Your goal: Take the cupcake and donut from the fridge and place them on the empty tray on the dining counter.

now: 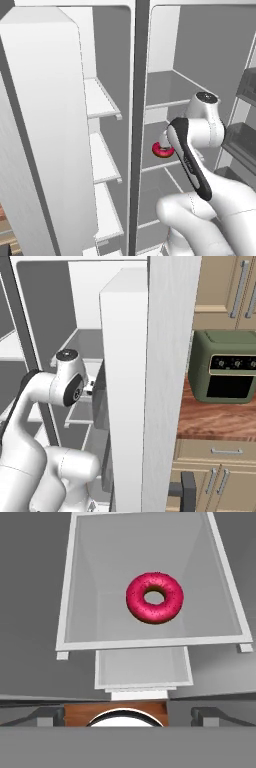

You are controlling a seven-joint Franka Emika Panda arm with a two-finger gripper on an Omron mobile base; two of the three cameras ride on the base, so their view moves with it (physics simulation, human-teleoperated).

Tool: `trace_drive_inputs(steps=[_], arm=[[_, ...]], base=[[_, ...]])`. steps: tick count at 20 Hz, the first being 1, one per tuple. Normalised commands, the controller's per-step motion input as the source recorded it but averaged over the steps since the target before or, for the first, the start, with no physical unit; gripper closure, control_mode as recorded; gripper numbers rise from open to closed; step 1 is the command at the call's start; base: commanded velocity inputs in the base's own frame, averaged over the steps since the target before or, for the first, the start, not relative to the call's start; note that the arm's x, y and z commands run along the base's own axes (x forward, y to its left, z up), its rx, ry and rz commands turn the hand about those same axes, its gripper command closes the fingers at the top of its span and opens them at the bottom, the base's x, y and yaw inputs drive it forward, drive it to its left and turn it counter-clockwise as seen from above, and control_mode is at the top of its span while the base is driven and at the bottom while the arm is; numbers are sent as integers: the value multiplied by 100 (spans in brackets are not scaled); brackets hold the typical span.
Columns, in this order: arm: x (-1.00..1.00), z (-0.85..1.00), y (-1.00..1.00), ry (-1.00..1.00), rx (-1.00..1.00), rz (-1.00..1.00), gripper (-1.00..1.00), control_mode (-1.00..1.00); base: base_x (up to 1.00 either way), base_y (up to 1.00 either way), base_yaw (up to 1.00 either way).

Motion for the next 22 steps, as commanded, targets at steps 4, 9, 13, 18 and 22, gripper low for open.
trace_drive_inputs(steps=[4,9,13,18,22], arm=[[25,-28,-50,3,0,-1,-100,-100],[39,-40,-18,0,0,-1,-100,-100],[43,-33,-9,0,0,0,-100,-100],[52,-27,-15,0,0,0,-100,-100],[52,-26,-9,0,0,0,-100,-100]], base=[[0,0,0],[0,0,0],[0,0,0],[0,0,0],[0,0,0]])
